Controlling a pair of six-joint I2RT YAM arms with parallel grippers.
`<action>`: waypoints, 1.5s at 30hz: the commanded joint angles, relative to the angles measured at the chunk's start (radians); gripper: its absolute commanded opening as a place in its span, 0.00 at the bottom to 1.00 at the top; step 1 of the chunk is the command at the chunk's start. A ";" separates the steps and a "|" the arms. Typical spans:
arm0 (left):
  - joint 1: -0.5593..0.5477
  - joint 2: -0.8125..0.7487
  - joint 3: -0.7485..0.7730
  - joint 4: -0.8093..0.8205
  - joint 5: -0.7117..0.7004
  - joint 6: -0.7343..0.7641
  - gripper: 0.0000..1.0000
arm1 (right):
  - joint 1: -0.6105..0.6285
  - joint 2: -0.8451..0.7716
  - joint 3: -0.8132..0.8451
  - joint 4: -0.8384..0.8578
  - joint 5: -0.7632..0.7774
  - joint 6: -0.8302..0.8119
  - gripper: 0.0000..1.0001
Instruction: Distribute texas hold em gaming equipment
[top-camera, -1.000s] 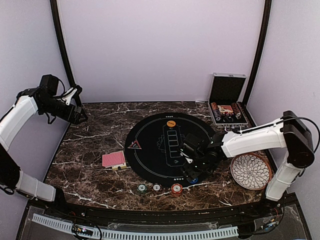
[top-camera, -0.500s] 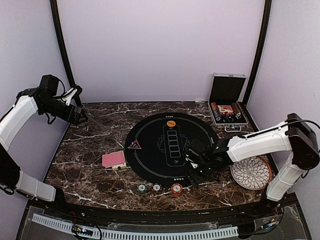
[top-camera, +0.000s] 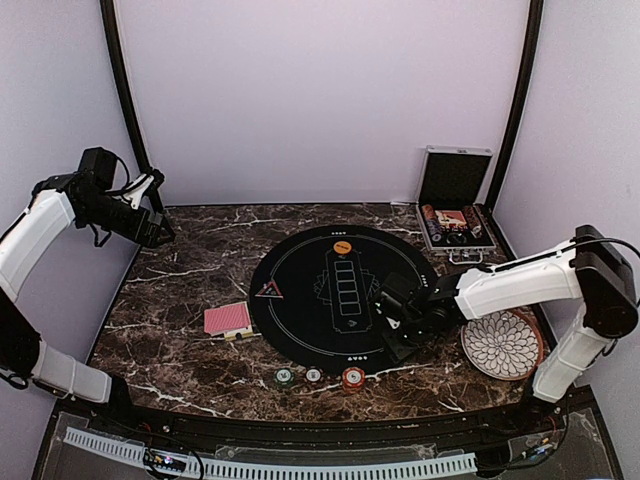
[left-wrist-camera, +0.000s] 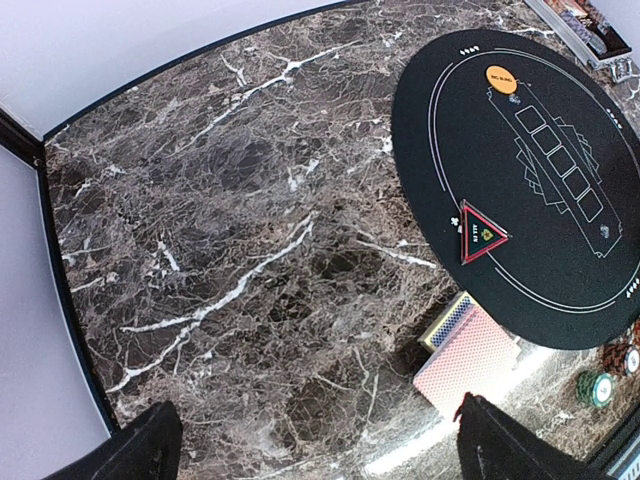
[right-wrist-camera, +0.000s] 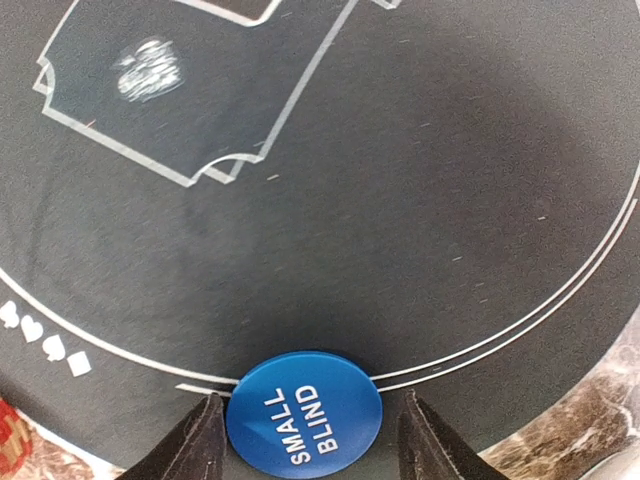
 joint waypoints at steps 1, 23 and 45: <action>-0.002 -0.003 0.028 -0.028 0.012 0.001 0.99 | -0.029 0.007 0.019 0.018 0.038 -0.018 0.59; -0.002 -0.008 0.020 -0.040 0.003 0.005 0.99 | 0.193 -0.161 0.304 -0.247 -0.168 -0.027 0.91; -0.002 -0.026 0.024 -0.054 0.006 0.011 0.99 | 0.283 0.051 0.300 -0.167 -0.177 -0.082 0.86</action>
